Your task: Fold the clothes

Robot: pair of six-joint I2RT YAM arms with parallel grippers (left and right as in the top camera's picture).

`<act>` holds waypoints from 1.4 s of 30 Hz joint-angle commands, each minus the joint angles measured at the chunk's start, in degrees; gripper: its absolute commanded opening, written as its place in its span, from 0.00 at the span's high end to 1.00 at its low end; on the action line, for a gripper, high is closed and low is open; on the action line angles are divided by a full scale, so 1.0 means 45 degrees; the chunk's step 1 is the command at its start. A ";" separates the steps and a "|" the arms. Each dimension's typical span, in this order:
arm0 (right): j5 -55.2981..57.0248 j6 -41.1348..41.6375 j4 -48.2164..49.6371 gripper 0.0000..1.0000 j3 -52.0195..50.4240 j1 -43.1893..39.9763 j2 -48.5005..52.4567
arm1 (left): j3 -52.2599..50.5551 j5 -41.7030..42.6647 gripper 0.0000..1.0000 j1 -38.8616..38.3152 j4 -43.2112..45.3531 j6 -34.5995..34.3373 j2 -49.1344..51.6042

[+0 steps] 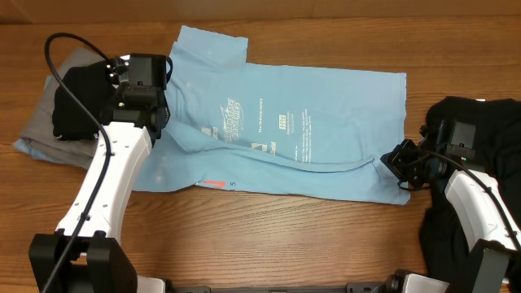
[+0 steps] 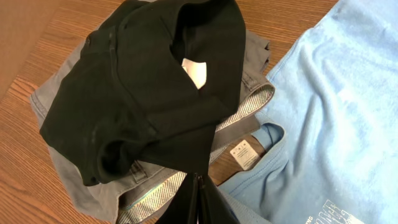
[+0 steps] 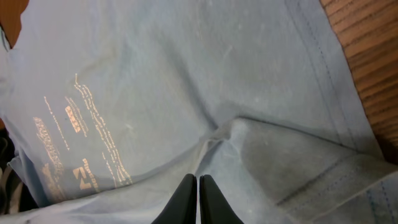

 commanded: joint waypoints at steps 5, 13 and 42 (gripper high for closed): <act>0.1491 0.0005 -0.0962 0.65 0.0369 0.0058 0.0097 | 0.0277 -0.0170 0.96 0.0107 -0.0180 0.0291 0.0049; 0.2176 0.0733 -0.1258 0.59 -0.0185 0.0058 0.1564 | 0.0272 -0.0170 0.96 0.0107 -0.0277 0.0403 0.0049; 0.1962 0.0330 -0.1190 0.96 0.2181 0.0034 0.1996 | 0.0272 -0.0248 0.96 0.0107 -0.0063 0.0729 0.0068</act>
